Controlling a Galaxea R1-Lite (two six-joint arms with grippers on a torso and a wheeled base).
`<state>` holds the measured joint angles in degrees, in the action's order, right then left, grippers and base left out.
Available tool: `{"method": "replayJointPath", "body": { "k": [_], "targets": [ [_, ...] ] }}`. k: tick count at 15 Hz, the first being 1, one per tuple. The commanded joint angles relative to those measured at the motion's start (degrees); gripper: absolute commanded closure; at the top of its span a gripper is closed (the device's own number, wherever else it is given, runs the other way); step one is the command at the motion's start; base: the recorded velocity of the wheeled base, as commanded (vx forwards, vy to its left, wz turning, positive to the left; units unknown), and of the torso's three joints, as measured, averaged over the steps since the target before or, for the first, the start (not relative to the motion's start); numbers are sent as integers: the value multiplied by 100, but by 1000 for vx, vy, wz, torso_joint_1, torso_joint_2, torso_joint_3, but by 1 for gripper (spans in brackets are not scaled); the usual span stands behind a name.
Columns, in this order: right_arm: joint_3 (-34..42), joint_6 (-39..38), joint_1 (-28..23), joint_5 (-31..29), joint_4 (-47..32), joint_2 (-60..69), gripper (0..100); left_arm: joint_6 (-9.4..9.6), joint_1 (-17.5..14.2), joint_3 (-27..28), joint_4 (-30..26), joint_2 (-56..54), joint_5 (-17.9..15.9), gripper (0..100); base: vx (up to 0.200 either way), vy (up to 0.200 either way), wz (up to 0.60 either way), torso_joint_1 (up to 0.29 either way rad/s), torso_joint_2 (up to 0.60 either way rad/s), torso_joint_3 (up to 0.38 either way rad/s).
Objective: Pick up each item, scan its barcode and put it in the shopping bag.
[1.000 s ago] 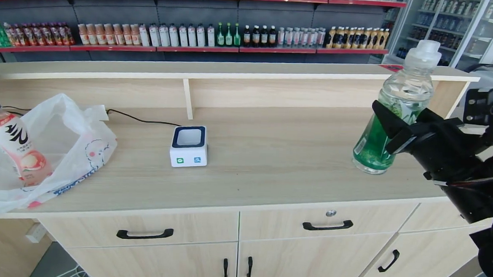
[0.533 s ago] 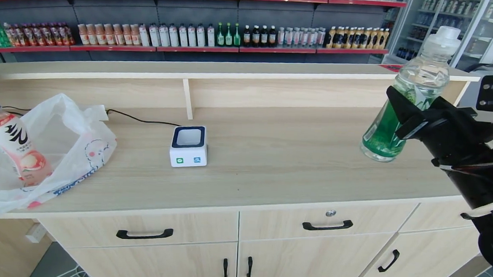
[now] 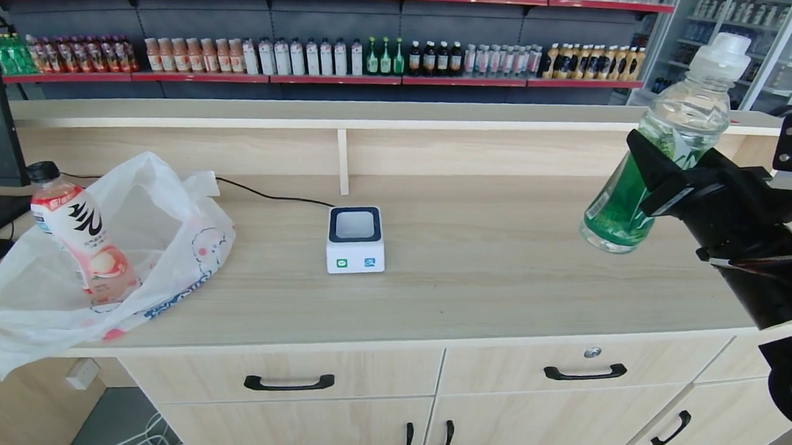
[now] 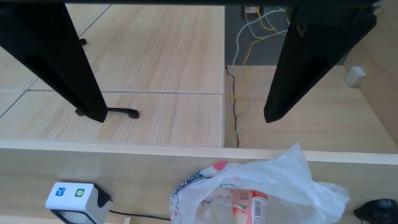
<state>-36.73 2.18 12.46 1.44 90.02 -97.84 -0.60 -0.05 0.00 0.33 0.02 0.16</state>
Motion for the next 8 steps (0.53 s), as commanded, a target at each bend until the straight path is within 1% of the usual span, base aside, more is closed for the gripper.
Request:
{"method": "replayJointPath", "body": {
  "k": [1,8],
  "targets": [
    [8,-7,11,6,-2,-24,100,-2,-4,0,2,-2,2,0,0,200,0,2,2,2],
    [70,-60,125,6,-2,37,100,-11,-4,0,2,6,2,0,0,200,0,2,4,2]
  ]
}}
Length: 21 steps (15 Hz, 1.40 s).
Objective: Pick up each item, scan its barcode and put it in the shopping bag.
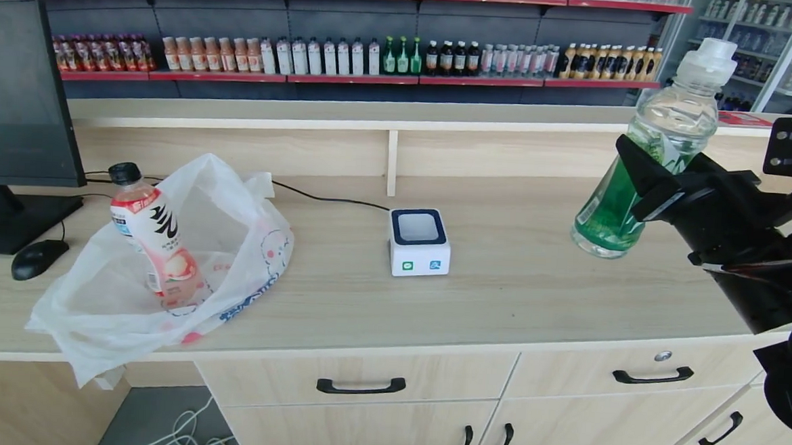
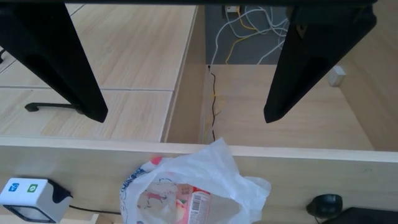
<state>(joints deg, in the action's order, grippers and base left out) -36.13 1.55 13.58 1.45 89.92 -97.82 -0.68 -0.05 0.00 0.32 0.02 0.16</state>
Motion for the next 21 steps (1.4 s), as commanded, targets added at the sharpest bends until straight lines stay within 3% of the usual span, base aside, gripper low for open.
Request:
{"method": "replayJointPath", "body": {
  "k": [1,5,16,21],
  "targets": [
    [10,3,4,4,8,35,100,-2,-4,0,3,-2,2,0,0,200,0,2,-2,2],
    [-8,3,48,4,8,26,100,-11,-4,0,3,6,2,0,0,200,0,5,1,5],
    [-8,47,329,4,8,8,100,-2,-4,0,3,-2,2,0,0,0,0,0,0,0],
    [-8,47,338,4,8,26,100,-11,-4,0,3,-2,2,0,0,0,360,-1,0,0]
  ]
}}
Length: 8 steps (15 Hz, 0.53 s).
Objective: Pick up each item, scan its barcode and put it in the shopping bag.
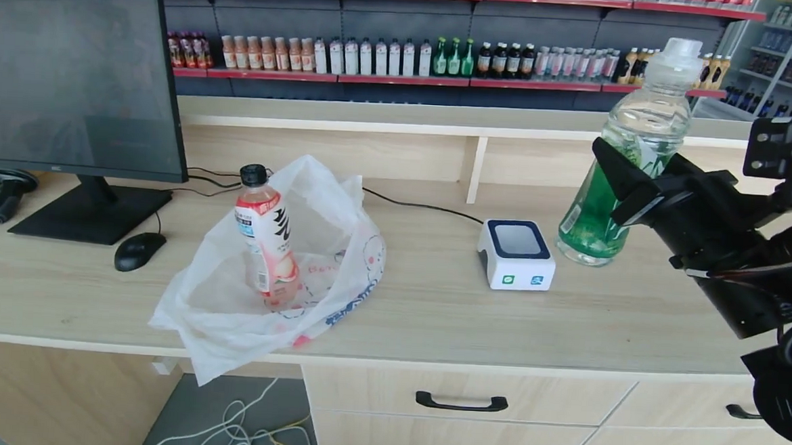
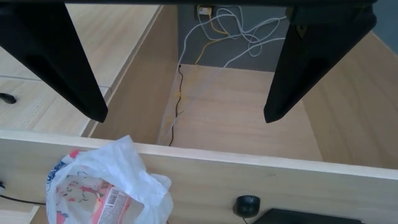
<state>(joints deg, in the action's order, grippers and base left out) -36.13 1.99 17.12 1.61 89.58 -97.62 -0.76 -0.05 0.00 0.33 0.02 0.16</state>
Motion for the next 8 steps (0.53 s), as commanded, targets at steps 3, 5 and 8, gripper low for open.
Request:
{"method": "replayJointPath", "body": {
  "k": [3,5,8],
  "targets": [
    [-87,21,-15,15,42,-46,100,-4,5,0,11,-2,2,0,0,0,0,0,0,0],
    [-289,170,-77,322,42,-275,100,-4,-4,0,11,-2,2,0,0,0,0,0,0,0],
    [-588,513,-156,859,42,-653,100,-4,-4,0,11,-2,2,0,0,0,0,0,0,0]
  ]
}}
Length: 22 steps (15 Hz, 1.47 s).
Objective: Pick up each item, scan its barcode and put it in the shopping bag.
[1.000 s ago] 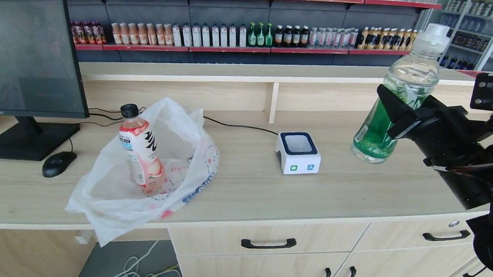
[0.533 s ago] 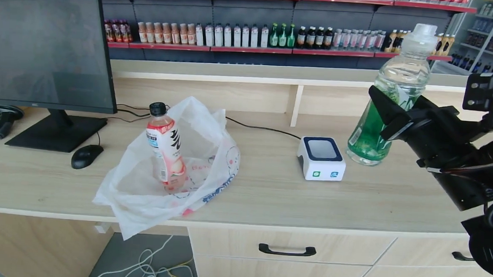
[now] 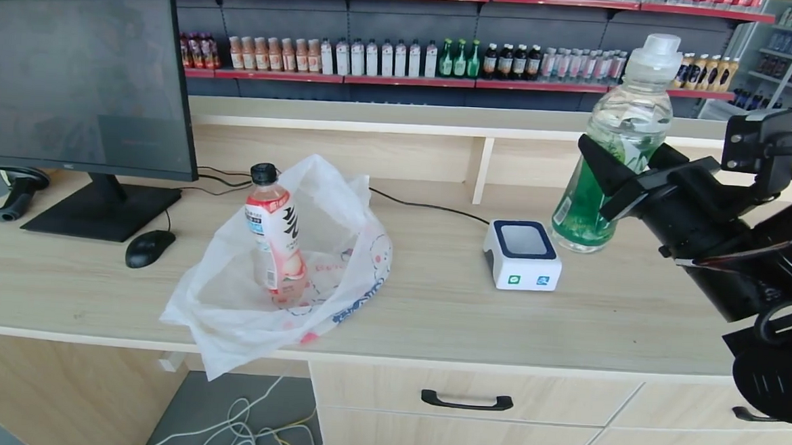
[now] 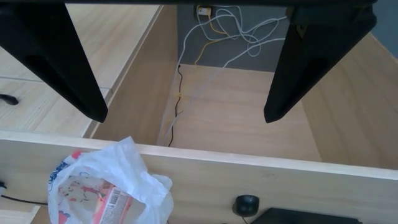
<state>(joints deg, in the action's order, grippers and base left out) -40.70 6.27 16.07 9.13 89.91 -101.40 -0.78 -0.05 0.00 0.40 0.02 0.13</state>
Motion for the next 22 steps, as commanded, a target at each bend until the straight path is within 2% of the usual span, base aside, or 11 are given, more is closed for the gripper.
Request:
{"method": "replayJointPath", "body": {
  "k": [1,3,5,8,12,16,19,22],
  "targets": [
    [-192,235,-139,230,9,-398,100,-1,-4,0,4,-2,4,0,0,0,0,0,0,0],
    [-219,560,-271,396,9,-574,100,-1,-4,0,4,-2,4,0,0,0,0,0,0,0],
    [-263,1035,-394,906,9,-653,100,-1,-4,0,4,-2,4,0,0,0,0,0,0,0],
    [-509,1720,-367,1231,9,-811,100,-10,-4,0,4,-2,4,0,0,0,0,0,0,0],
    [-1089,2432,-411,2189,9,-1127,100,-1,-4,0,21,-2,4,0,0,0,0,0,0,0],
    [-983,3126,-491,2444,9,-1259,100,-1,-4,0,21,-2,4,0,0,0,0,0,0,0],
    [-957,3671,-587,2910,9,-1417,100,-1,-4,0,21,-2,4,0,0,0,0,0,0,0],
    [-1045,3935,-649,3174,9,-1620,100,-10,-4,0,21,-2,4,0,0,0,0,0,0,0]
  ]
}}
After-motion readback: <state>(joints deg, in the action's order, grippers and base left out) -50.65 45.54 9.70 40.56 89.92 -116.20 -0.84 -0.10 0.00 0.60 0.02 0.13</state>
